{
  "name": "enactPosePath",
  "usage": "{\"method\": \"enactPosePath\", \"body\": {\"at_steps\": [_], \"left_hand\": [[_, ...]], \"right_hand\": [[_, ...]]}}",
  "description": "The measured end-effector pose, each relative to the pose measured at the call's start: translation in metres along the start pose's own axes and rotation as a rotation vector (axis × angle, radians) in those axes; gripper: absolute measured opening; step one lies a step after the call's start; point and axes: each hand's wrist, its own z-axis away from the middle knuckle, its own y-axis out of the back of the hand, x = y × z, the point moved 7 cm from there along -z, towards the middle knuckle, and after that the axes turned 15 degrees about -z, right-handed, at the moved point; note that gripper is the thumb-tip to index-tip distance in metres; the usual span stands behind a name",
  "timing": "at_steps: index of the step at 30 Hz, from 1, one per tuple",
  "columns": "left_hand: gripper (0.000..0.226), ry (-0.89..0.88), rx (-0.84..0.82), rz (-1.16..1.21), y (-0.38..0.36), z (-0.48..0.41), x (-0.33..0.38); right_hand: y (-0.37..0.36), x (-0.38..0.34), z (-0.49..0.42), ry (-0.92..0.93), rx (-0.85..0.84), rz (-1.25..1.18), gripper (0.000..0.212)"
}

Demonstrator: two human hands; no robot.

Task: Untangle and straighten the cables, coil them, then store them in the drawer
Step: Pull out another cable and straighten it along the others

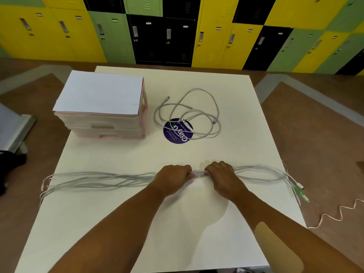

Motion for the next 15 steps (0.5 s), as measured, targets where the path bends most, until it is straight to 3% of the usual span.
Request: {"method": "enactPosePath", "body": {"at_steps": [15], "left_hand": [[0.028,0.102,-0.036,-0.028,0.008,0.084,-0.115]], "right_hand": [[0.004,-0.002,-0.010,0.027,0.008,-0.091,0.024]]}}
